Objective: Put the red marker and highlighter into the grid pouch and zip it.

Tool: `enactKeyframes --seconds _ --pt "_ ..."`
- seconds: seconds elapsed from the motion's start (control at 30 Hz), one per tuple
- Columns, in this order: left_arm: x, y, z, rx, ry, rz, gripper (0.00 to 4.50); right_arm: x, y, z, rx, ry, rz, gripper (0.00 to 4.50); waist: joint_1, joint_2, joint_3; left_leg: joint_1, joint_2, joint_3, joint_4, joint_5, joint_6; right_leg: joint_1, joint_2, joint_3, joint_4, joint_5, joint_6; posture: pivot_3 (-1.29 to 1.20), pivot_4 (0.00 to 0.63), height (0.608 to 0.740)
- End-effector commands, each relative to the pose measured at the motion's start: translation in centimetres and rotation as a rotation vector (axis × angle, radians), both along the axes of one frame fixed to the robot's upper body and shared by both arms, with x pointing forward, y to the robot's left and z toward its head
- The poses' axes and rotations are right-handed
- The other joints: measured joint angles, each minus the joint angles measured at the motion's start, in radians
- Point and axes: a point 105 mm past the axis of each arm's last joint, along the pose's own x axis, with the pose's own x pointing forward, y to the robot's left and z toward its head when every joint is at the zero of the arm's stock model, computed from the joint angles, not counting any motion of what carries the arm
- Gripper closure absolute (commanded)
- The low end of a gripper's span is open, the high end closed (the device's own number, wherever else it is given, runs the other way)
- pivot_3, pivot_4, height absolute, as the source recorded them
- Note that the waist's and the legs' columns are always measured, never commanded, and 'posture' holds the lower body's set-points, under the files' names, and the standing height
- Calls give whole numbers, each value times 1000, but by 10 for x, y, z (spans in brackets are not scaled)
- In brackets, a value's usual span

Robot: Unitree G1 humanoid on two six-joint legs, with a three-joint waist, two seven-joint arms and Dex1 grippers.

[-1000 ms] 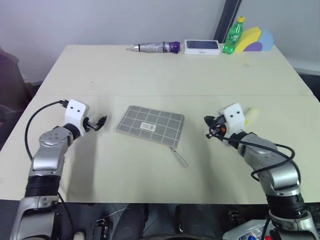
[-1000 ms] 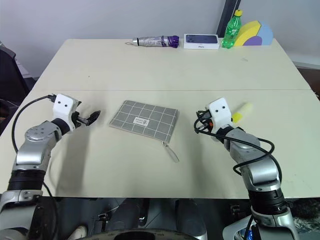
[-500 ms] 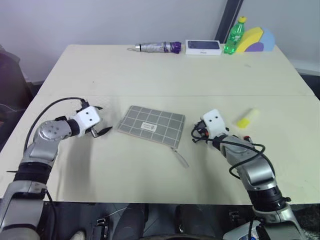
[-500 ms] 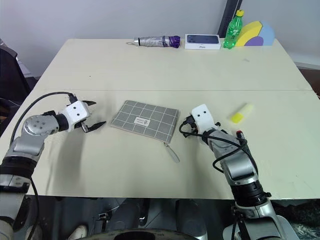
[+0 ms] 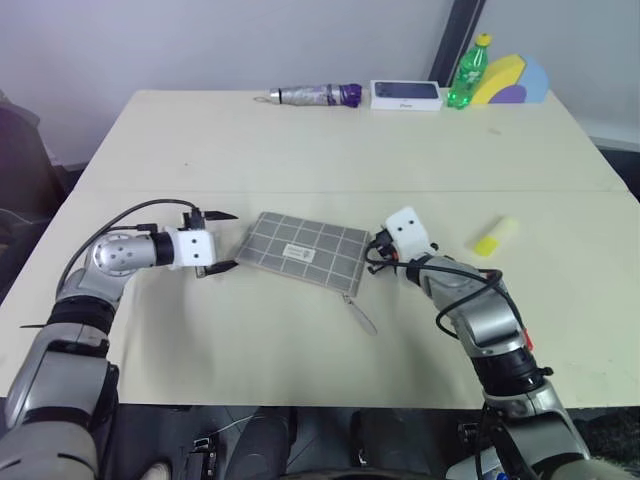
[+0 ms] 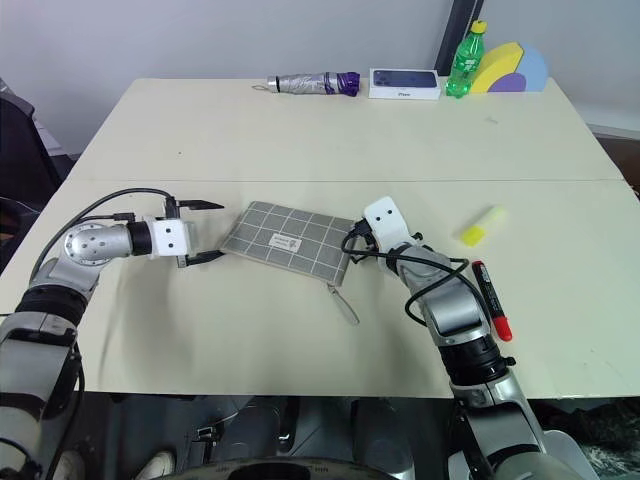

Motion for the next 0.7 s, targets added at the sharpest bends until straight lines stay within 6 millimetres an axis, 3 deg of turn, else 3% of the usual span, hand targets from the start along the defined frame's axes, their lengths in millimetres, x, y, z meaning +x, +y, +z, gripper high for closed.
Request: enactKeyframes --seconds 0.03,0.33,0.43,0.67,0.7 --pt "-7 -9 -17 78 20 -78 0 3 18 4 7 -11 72 4456 -1 0 0 0 0 0 0 0 0 0 0 0 0 0 0 0 150 740" --pt "-5 -14 -8 64 -58 -119 0 16 31 6 -13 -29 144 4456 -4 0 0 0 0 0 0 0 0 -1 1 0 2 0 0 0 150 740" --pt "-5 -8 -10 84 -52 -103 903 18 30 7 -21 -38 152 4500 -4 0 0 0 0 0 0 0 0 -1 1 0 2 0 0 0 150 740" --pt "-6 -1 -15 21 9 -45 4475 18 27 13 -16 -76 146 4500 -6 0 0 0 0 0 0 0 0 -2 1 0 2 0 0 0 150 740" --pt "-4 -1 -14 -6 26 -24 4475 19 26 15 -13 -86 140 4500 -6 0 0 0 0 0 0 0 0 -2 1 0 2 0 0 0 150 740"
